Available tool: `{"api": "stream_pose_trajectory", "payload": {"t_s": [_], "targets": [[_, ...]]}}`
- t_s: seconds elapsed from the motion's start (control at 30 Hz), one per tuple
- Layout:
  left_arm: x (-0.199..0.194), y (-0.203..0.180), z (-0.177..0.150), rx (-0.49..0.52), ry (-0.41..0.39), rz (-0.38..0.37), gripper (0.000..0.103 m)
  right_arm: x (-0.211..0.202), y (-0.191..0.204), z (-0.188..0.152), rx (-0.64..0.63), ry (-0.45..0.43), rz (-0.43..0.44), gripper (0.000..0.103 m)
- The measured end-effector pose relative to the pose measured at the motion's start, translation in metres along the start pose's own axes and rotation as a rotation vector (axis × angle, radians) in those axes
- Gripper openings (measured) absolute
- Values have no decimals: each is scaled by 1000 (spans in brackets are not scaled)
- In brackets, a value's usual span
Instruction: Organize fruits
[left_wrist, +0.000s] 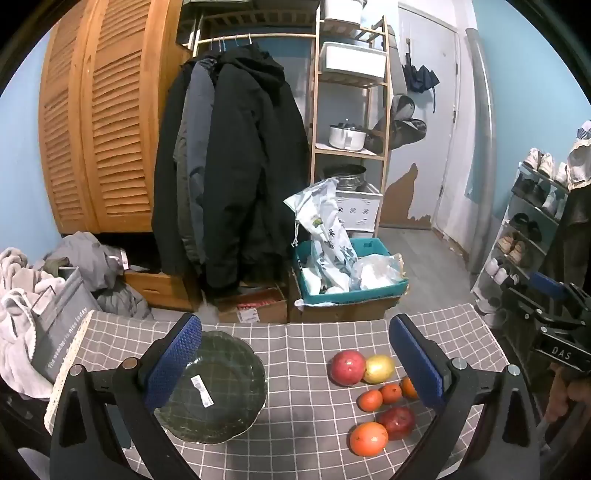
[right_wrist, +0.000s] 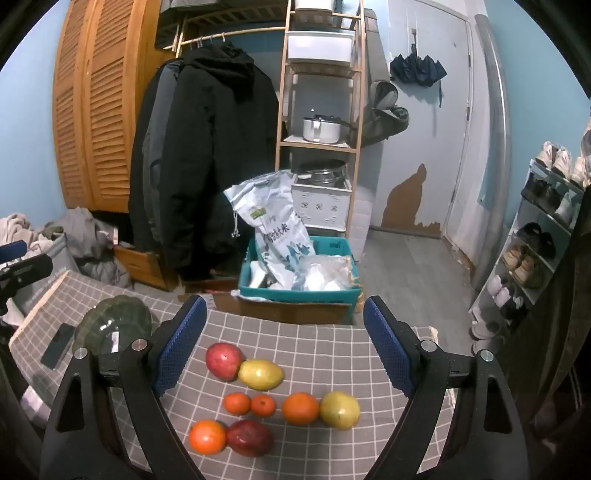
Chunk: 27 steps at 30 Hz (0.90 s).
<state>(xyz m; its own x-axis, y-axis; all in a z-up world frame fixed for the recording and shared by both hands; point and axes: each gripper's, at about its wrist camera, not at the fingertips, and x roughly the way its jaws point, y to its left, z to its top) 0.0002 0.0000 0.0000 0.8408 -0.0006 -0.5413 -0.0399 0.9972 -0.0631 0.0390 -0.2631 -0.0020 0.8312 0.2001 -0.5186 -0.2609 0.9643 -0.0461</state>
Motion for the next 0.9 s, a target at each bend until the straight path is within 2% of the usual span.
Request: {"api": "stream_pose_trajectory", "payload": {"t_s": [0.47,0.9], "targets": [[1,-1,8,30,-5,7,102,-1,0,1,-6,0,-3,85],[-2,-7,0,42,-18,15,102,-2,0,3,-9,3,-8,85]]}}
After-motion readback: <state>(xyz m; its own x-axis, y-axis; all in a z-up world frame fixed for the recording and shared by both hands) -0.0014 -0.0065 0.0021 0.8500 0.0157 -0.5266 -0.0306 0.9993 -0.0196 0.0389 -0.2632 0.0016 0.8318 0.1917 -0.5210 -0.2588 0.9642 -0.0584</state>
